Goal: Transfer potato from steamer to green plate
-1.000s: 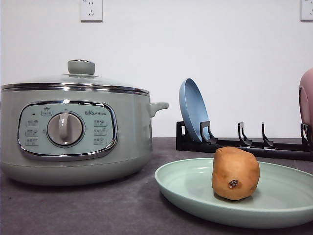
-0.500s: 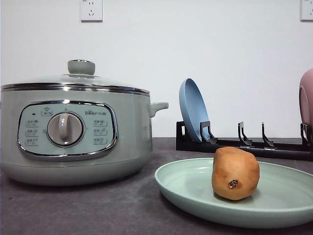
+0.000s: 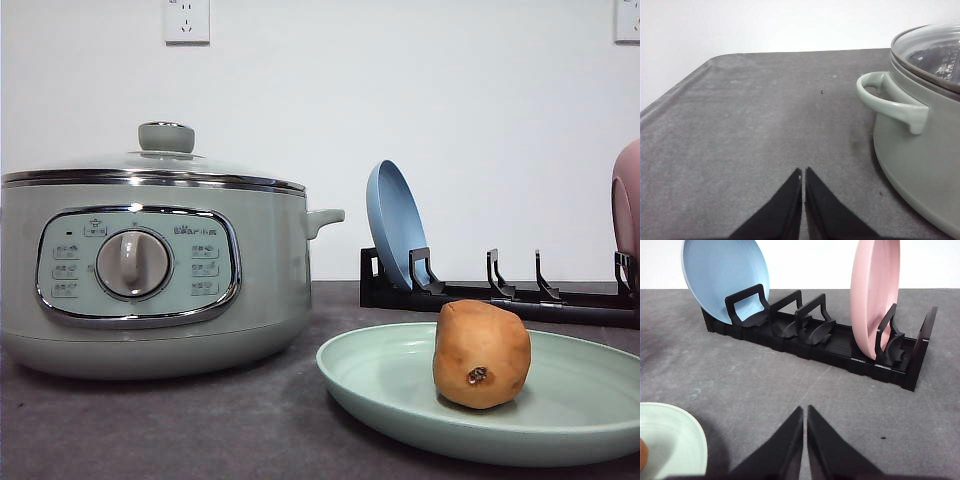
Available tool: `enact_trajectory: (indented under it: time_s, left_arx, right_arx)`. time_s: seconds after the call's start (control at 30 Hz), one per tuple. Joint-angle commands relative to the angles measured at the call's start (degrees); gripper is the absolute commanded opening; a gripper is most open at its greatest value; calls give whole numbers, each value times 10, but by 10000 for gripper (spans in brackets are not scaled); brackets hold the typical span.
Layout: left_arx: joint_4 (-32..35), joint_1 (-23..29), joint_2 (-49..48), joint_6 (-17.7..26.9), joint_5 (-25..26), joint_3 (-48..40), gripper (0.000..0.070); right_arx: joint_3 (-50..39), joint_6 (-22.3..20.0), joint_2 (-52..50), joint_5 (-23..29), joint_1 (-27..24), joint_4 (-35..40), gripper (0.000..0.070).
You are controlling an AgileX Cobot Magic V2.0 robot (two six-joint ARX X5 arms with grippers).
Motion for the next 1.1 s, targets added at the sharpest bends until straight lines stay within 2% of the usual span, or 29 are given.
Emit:
enact_trajectory:
  time_s: [0.0, 1.07]
  left_arx:
    - [-5, 1, -1, -1, -2, -11, 1]
    - [-5, 1, -1, -1, -2, -11, 1]
  right_arx:
    - [-3, 8, -1, -1, -1, 5, 0]
    - [-3, 8, -2, -1, -1, 5, 0]
